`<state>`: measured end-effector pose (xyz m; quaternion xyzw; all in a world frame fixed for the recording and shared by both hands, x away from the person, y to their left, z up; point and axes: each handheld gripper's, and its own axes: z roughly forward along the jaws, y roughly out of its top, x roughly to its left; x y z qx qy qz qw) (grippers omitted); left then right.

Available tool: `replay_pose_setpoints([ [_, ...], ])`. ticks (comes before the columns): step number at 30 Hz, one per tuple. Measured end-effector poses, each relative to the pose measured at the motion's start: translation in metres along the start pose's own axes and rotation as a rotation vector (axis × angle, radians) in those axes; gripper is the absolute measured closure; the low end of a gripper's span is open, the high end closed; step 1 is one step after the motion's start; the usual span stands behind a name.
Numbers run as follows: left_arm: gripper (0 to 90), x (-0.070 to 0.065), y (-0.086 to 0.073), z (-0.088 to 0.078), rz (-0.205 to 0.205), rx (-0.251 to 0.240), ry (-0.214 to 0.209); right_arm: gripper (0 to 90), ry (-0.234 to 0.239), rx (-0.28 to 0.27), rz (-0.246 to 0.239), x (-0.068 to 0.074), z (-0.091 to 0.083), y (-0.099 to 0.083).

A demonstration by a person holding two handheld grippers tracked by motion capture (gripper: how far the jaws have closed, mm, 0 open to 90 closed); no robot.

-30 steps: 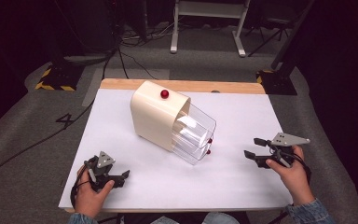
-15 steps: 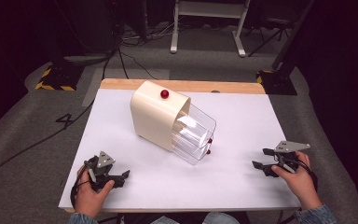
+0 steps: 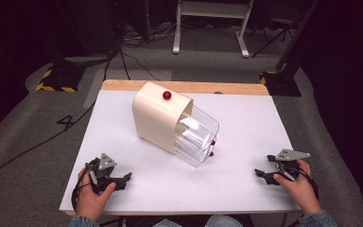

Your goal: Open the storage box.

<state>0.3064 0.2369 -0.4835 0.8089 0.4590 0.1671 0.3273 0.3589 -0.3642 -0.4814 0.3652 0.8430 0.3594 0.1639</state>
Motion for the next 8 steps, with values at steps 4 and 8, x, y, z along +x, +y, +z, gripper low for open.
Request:
replay_pose_setpoints([
  [4, 15.8, 0.0, 0.0, 0.0001, 0.0, -0.001, 0.0, 14.2, -0.007, 0.0, -0.007, 0.0005, 0.0003, -0.0003],
  [8, 15.6, -0.0001, 0.0003, 0.0001, -0.003, 0.004, -0.003, 14.2, -0.006, 0.001, -0.005, 0.0004, 0.0004, -0.0001],
])
